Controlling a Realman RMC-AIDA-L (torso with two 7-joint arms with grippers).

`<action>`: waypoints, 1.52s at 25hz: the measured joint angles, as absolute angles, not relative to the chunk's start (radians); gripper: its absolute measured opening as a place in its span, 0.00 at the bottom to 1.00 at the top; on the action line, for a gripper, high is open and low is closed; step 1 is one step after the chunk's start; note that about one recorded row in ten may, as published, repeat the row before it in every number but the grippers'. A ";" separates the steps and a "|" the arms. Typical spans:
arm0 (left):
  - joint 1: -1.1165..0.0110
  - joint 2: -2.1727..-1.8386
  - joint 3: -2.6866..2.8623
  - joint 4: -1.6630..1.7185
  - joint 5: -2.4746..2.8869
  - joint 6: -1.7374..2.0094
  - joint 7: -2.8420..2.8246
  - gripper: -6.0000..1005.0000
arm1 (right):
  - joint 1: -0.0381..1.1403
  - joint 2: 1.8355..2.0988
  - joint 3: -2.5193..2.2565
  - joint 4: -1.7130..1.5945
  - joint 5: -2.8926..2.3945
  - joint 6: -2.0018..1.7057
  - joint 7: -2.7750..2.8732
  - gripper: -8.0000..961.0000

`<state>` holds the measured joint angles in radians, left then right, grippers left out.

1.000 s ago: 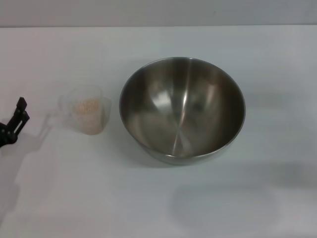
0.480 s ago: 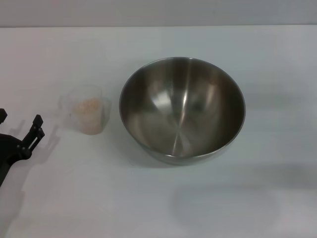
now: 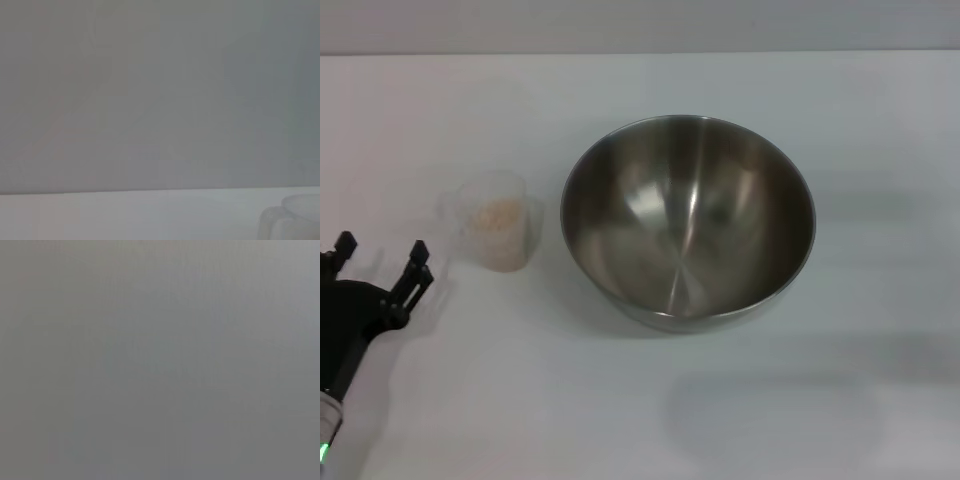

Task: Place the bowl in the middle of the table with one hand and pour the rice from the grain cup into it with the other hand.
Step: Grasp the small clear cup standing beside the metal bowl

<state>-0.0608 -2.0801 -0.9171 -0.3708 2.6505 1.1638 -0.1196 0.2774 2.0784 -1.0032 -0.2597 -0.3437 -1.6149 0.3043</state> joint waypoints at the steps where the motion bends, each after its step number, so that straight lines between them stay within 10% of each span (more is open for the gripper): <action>1: -0.063 -2.080 -0.867 -0.383 2.584 1.162 -0.085 0.73 | 0.277 2.078 -1.003 -0.260 -0.344 -1.616 0.304 0.42; 38: -0.148 -2.080 -0.579 -0.490 2.087 1.108 0.133 0.72 | 0.251 2.077 -0.986 -0.259 -0.342 -1.620 0.302 0.42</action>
